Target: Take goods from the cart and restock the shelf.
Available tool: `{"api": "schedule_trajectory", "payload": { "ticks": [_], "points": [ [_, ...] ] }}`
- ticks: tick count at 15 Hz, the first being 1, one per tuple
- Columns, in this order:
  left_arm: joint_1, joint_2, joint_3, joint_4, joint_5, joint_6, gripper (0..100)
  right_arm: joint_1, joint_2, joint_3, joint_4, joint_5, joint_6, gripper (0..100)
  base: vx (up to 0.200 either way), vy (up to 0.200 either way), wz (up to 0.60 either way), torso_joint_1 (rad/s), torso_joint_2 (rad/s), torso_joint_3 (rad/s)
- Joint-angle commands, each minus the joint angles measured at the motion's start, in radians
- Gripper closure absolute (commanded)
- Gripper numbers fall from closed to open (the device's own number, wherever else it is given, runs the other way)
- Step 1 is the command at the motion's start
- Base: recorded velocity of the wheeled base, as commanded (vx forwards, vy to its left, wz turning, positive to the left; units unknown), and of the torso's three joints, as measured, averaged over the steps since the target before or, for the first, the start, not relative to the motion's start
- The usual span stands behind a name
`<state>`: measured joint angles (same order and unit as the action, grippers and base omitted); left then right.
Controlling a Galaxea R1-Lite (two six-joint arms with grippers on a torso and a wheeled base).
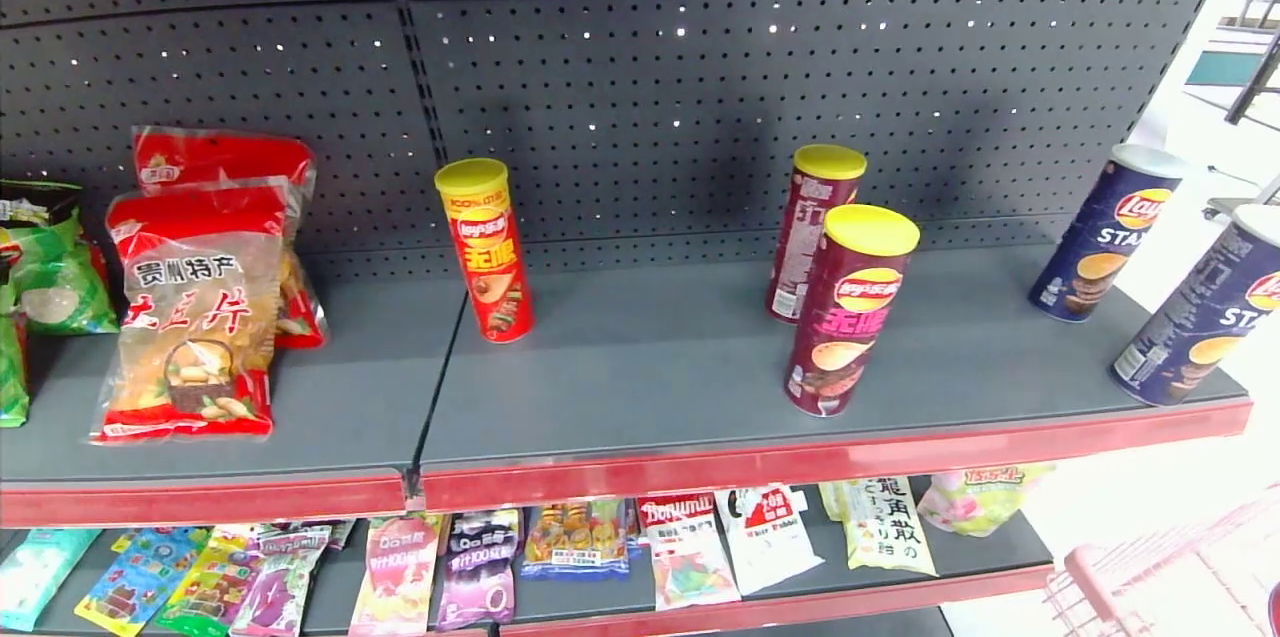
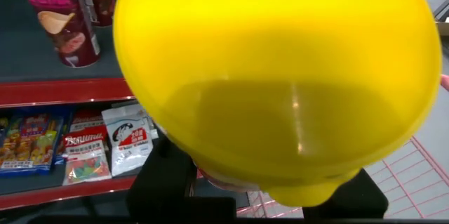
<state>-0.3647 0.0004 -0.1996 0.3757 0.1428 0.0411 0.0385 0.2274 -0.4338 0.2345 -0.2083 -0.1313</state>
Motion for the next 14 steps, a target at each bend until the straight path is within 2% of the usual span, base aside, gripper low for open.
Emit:
{"api": "schedule_trajectory", "payload": {
  "ticks": [1,3,12,14],
  "points": [
    [0.0,0.0,0.0,0.0,0.001,0.0,0,0.0,0.0,0.0,0.0,0.0,-0.001,100,0.0,0.2,0.0,0.007,0.0,0.002],
    [0.0,0.0,0.0,0.0,0.0,0.0,0,0.0,0.0,0.0,0.0,0.0,-0.001,100,0.0,0.2,0.0,0.0,0.0,0.0],
    [0.0,0.0,0.0,0.0,0.001,-0.001,0,0.0,0.0,0.0,0.0,0.0,-0.001,100,0.0,0.0,0.0,0.0,0.0,0.0],
    [0.0,0.0,0.0,0.0,0.0,-0.003,0,0.001,0.0,0.001,0.0,0.0,-0.001,100,0.2,0.2,0.0,0.005,0.0,0.0]
  ]
}}
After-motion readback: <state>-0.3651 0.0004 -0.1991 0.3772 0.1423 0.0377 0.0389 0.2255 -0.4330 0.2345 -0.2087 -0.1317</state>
